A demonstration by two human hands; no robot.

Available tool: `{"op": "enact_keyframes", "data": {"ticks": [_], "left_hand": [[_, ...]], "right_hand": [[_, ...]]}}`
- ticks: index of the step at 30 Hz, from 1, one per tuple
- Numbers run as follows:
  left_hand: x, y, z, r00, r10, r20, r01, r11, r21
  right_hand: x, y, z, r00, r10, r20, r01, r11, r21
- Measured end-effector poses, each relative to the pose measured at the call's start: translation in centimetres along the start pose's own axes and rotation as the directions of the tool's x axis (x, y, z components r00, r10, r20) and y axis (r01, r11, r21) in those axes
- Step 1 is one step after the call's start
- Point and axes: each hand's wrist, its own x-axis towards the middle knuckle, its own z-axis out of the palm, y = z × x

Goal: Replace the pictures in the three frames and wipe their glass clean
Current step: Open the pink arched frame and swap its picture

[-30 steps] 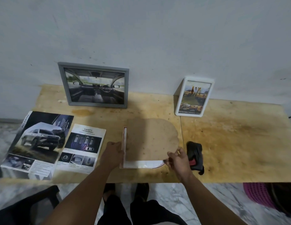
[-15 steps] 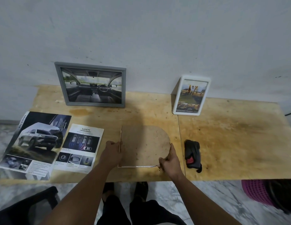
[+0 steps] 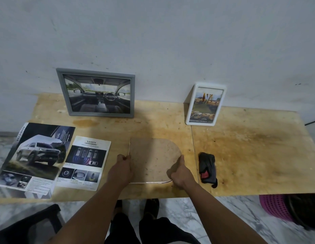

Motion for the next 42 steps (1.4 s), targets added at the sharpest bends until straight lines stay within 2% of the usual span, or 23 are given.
{"op": "enact_keyframes", "data": {"ticks": [5,8,10,12,15,17,20,27,32,38,42], "left_hand": [[-0.3,0.3,-0.3,1.000,-0.001,-0.009,0.002,0.999,0.039],[-0.4,0.7,-0.9,1.000,0.018,-0.026,-0.017,0.998,0.055],[-0.2,1.3,-1.4,0.997,0.043,-0.058,-0.040,0.998,0.058],[0.4,1.8,-1.7,0.993,0.074,-0.088,-0.062,0.989,0.137],[1.2,1.8,-1.1,0.988,0.155,-0.001,-0.148,0.944,0.295],[1.5,1.5,-0.8,0.980,0.189,0.063,-0.199,0.920,0.338],[1.6,1.3,-1.0,0.971,0.225,0.077,-0.238,0.913,0.332],[1.8,2.2,-2.2,0.971,0.200,0.131,-0.232,0.922,0.312],[3.5,2.2,-3.0,0.952,0.242,0.187,-0.299,0.867,0.400],[4.3,2.5,-2.8,0.921,0.253,0.295,-0.365,0.825,0.432],[3.8,2.1,-2.7,0.913,0.259,0.316,-0.386,0.797,0.464]], "right_hand": [[0.3,0.0,-0.1,0.999,0.023,-0.038,-0.032,0.966,-0.258],[0.4,-1.7,-0.3,0.985,0.029,-0.168,-0.075,0.958,-0.275],[0.6,-3.1,-0.5,0.975,-0.030,-0.219,-0.056,0.925,-0.377],[1.4,-4.0,-0.3,0.980,-0.122,-0.158,0.029,0.870,-0.492],[2.7,-4.0,0.4,0.983,-0.181,0.010,0.153,0.798,-0.583],[3.0,-3.9,0.5,0.984,-0.172,0.047,0.166,0.786,-0.596],[3.0,-4.1,0.2,0.982,-0.181,0.052,0.173,0.761,-0.625],[2.7,-4.6,0.2,0.983,-0.180,0.042,0.165,0.747,-0.645],[2.9,-5.1,-0.2,0.979,-0.186,0.080,0.190,0.706,-0.682],[3.7,-5.5,-1.0,0.954,-0.287,0.089,0.263,0.654,-0.709],[4.7,-5.6,-0.9,0.958,-0.255,0.134,0.276,0.677,-0.682]]}}
